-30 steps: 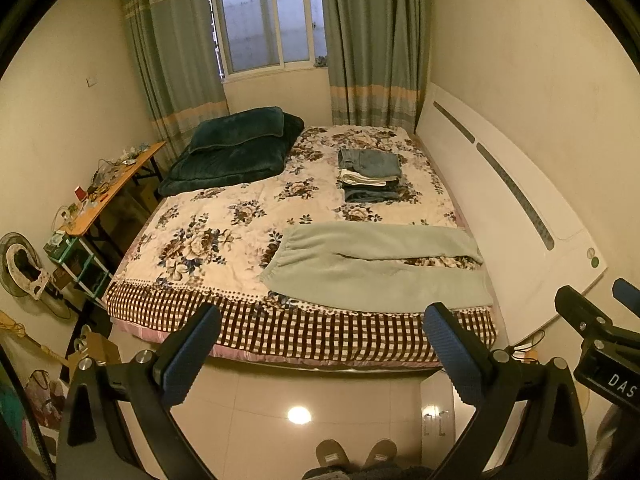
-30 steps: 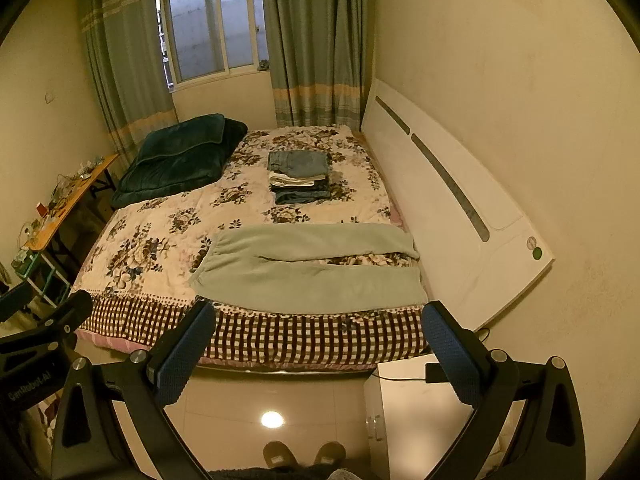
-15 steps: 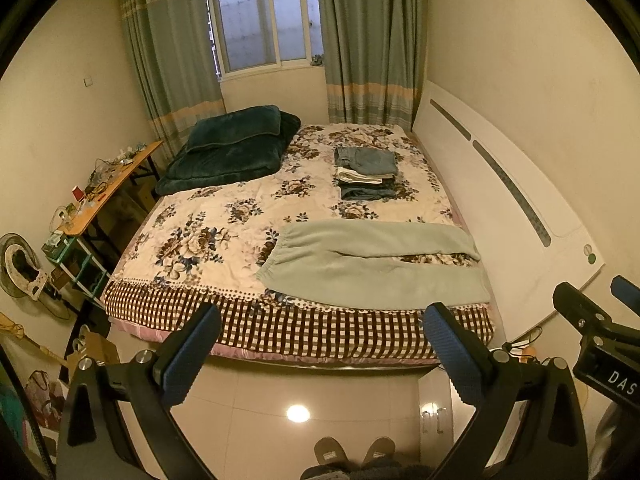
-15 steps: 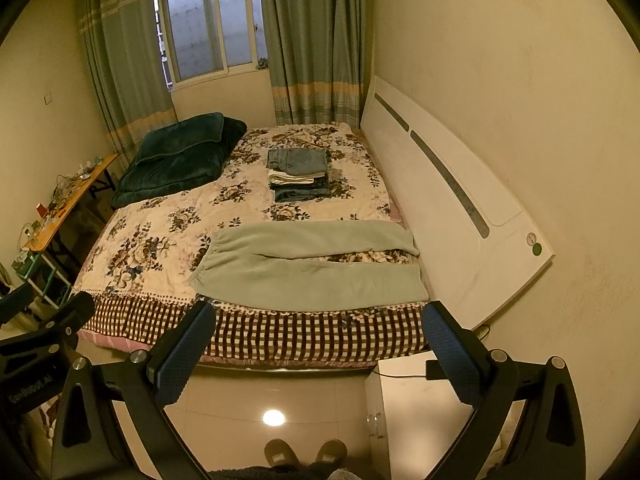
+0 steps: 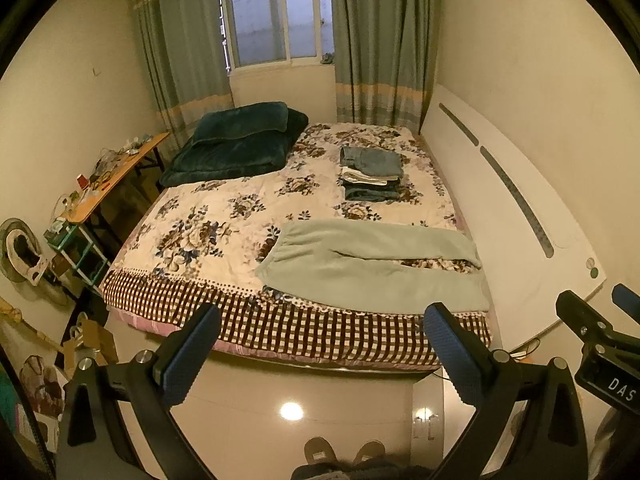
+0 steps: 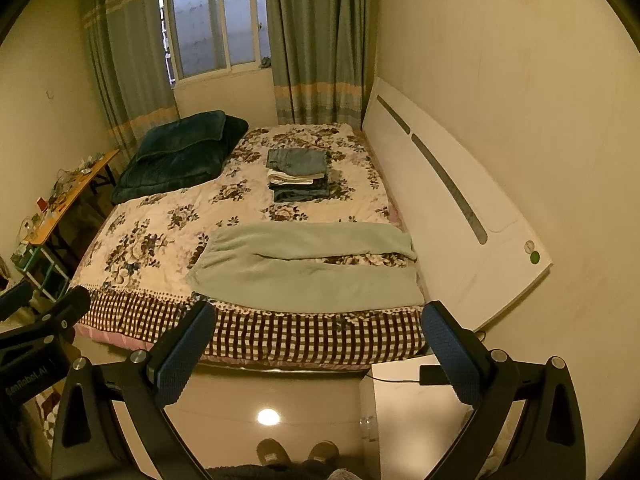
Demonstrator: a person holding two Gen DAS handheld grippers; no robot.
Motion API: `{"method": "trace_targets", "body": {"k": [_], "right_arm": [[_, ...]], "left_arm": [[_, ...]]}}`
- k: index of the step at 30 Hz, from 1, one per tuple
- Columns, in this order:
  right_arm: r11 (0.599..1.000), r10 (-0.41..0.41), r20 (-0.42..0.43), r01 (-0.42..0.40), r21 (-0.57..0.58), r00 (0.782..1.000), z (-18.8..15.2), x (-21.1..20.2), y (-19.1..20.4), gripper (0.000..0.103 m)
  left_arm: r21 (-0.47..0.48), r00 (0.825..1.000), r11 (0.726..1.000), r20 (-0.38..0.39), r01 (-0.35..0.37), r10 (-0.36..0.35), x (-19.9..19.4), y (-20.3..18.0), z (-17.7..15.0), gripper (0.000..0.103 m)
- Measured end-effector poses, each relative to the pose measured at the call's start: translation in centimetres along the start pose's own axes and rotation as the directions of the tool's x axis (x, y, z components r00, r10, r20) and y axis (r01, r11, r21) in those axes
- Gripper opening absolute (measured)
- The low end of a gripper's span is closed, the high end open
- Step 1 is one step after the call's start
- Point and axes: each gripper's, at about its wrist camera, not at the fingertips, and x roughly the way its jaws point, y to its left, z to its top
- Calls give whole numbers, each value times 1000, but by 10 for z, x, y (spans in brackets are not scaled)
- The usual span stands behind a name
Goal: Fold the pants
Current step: 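Move both grippers down toward the waistband of the green sweatpants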
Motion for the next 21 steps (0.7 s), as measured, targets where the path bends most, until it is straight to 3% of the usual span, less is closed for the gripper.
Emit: {"method": "trace_targets", "body": {"k": [6,8,11,16,21], "right_arm": [[998,65,1,-65,10,998,5,34,-16,103],[994,106,17,-107,26,994,9,56,-25,103],[994,103,17,-104,38,994,18,91,-33,103],[994,80,-1,-80,69,997,44,164,-41,103],[993,73,-100,-63,95,992,83,274,-39,103]], "left_arm": [[-52,999,998,26,-44,46,23,-10,7,103],[-61,993,993,46,-106,109,39,-10,14,103],[-64,986,985,35,-160,162,68,-10,25,103],[-72,982,979,-22,-188,187,141,-6,54,103],[-22,977,981,-93,-195,192,243,-11,99,103]]}}
